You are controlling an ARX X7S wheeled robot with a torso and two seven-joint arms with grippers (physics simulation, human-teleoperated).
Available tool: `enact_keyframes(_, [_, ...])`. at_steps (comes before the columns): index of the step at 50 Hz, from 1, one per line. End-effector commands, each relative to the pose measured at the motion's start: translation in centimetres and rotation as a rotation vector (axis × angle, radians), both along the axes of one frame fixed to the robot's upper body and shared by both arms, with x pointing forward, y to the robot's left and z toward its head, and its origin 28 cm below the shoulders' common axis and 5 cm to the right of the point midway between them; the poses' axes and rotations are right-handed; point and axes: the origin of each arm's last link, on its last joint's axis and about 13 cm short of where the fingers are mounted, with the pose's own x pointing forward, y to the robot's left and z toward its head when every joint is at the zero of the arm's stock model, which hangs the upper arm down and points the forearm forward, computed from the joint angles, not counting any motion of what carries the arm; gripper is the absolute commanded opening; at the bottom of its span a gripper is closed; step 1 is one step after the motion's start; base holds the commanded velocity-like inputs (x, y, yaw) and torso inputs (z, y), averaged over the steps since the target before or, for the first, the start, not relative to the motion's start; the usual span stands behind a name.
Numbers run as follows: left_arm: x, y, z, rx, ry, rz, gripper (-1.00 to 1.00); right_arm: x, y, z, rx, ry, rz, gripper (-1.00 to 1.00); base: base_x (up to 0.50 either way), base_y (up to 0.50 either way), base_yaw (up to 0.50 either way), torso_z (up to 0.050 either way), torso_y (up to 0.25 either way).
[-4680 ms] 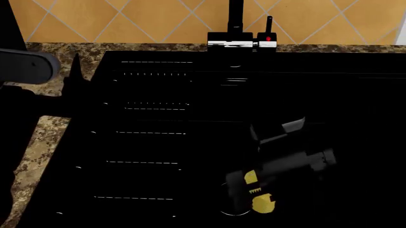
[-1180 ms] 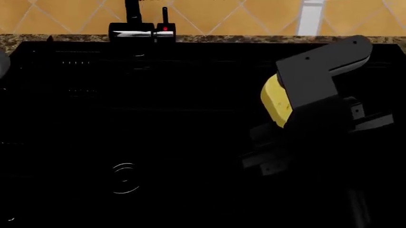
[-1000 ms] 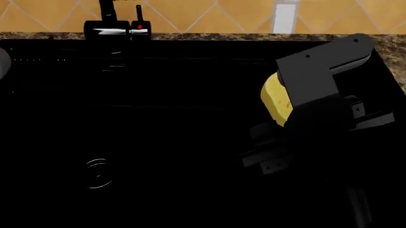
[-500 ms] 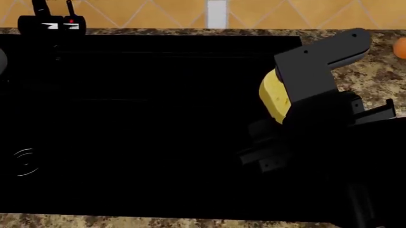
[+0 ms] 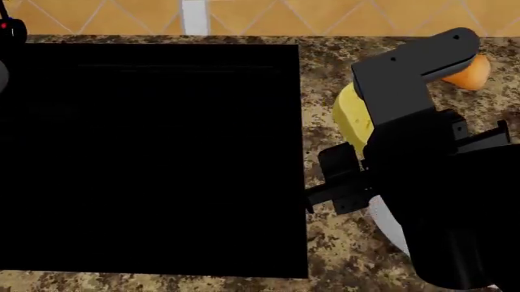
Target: Pick the cheese from the sink and place it on the plate located on the counter
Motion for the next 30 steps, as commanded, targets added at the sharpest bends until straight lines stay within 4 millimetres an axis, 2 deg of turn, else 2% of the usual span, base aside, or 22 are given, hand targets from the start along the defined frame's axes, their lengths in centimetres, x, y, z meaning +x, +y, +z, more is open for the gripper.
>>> enact_keyframes(1, [0.17,-0.06,0.07,-0.014,0.002,-0.011,1.00,0.83,0.16,-0.47,-0.039,-0.020,0.000,-1.00,0.00,-0.50,0.00,0.000,0.000])
enact_keyframes(23, [0.09,-0.16,0.17,-0.011,0.002,-0.014,1.00,0.93,0.21,-0.70,-0.037,0.003,0.014,-1.00,0.00,-0.50,0.00,0.000,0.000])
enact_keyframes(30, [0.04,-0.13,0.22,-0.013,0.001,-0.014,1.00,1.01,0.27,-0.65,-0.045,0.009,0.010,-1.00,0.00,0.00,0.00,0.000,0.000])
